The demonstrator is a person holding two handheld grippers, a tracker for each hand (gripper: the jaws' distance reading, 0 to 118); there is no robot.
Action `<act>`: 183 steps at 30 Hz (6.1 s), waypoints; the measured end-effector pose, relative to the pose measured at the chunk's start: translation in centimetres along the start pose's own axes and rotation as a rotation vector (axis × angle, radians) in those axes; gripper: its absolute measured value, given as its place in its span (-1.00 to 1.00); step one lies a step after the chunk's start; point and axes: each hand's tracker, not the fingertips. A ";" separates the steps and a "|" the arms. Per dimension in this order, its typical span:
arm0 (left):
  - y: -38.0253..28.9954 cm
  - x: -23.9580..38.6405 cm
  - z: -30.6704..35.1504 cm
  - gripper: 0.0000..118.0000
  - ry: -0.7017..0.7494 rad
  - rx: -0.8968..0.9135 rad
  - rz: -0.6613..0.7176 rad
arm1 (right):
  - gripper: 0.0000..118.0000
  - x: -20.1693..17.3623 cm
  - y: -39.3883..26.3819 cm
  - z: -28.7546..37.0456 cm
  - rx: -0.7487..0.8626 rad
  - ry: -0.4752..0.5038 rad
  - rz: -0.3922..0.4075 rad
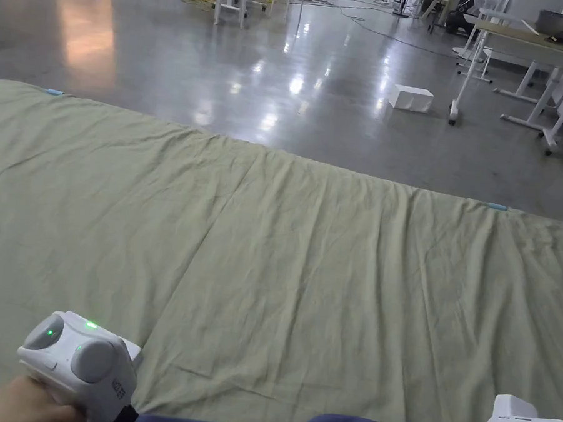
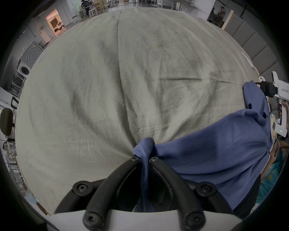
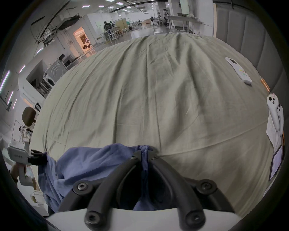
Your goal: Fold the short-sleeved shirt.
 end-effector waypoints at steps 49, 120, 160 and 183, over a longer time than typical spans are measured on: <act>-15.4 -2.6 54.5 -0.92 -0.159 1.429 0.162 | -0.93 -9.5 2.0 59.0 1.199 0.157 0.030; -9.7 -7.6 20.8 -0.92 -0.246 0.922 0.331 | -0.94 -4.4 -3.4 26.6 0.768 0.099 -0.168; -37.3 0.6 22.5 0.53 0.082 0.914 0.345 | 0.36 -0.4 -33.4 28.9 0.584 -0.065 -0.263; -38.1 11.1 27.9 -0.99 0.111 1.085 0.056 | -1.00 -12.1 -31.9 36.7 0.787 -0.049 0.196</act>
